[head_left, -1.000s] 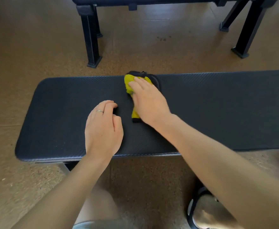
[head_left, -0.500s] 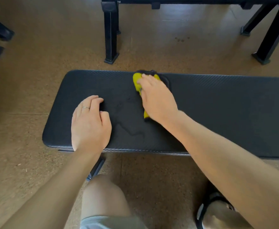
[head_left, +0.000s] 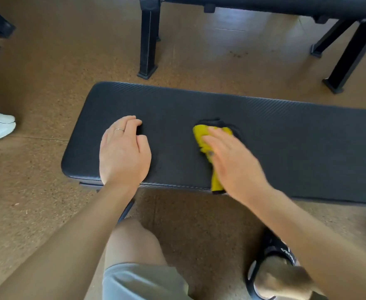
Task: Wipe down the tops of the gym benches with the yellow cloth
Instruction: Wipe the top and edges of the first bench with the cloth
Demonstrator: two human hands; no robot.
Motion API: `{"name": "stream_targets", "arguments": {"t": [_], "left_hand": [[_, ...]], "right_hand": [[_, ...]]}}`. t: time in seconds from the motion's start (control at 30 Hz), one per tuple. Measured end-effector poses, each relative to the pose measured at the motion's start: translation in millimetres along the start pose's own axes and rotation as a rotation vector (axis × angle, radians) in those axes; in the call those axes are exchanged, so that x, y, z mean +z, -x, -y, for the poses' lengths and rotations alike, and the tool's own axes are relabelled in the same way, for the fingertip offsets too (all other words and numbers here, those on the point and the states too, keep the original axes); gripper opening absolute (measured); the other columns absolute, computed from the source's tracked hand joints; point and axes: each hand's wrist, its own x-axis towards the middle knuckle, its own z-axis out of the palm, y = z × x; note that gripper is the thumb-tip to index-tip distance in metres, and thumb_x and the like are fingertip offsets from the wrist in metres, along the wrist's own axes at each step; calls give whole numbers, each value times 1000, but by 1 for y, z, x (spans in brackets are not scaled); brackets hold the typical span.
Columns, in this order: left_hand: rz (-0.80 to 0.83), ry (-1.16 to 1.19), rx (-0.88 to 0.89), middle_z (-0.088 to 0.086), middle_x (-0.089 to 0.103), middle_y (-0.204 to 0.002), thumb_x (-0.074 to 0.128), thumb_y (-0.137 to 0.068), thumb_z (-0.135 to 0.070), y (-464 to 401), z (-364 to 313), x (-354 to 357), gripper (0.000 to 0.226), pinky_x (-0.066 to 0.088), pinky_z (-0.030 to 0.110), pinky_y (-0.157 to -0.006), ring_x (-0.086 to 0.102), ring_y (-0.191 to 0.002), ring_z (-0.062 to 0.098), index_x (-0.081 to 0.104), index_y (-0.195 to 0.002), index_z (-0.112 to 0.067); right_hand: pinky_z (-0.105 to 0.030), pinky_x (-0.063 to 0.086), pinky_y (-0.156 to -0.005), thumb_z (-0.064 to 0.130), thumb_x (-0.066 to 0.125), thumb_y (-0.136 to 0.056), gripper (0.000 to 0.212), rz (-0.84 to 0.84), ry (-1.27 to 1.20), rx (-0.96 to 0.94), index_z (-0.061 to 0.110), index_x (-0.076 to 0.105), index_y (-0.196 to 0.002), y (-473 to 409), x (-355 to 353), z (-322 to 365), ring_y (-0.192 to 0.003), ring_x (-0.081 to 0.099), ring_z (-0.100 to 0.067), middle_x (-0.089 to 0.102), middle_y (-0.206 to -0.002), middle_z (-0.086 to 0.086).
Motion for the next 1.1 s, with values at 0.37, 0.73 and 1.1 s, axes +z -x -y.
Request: {"name": "stream_targets", "arguments": {"t": [0.37,0.73,1.1], "left_hand": [[-22,123,-7,1,59,-142,36,-99,-20,-3,5,-3,43,39,40,-113,50,-132,22,61,-134,-14],[-47,23,-279,3,44,-152,31,-102,-24,-25,69,-38,43,44,50,-97,58,-116,38,48,-141,-19],[-32,51,-305,-6,38,-156,29,-102,-24,-18,75,-35,43,36,41,-82,61,-105,32,44,-143,-26]], "right_hand": [[-40,23,-125,20,46,-102,42,39,-69,-168,13,54,-143,-23,26,79,-146,40,-24,48,-154,-6],[-36,17,-126,26,43,-105,45,227,-20,-360,17,49,-148,6,12,62,-152,30,-23,38,-161,-2],[-35,16,-127,30,34,-105,50,270,-51,-492,18,43,-153,-23,26,93,-153,26,-19,35,-163,0]]}}
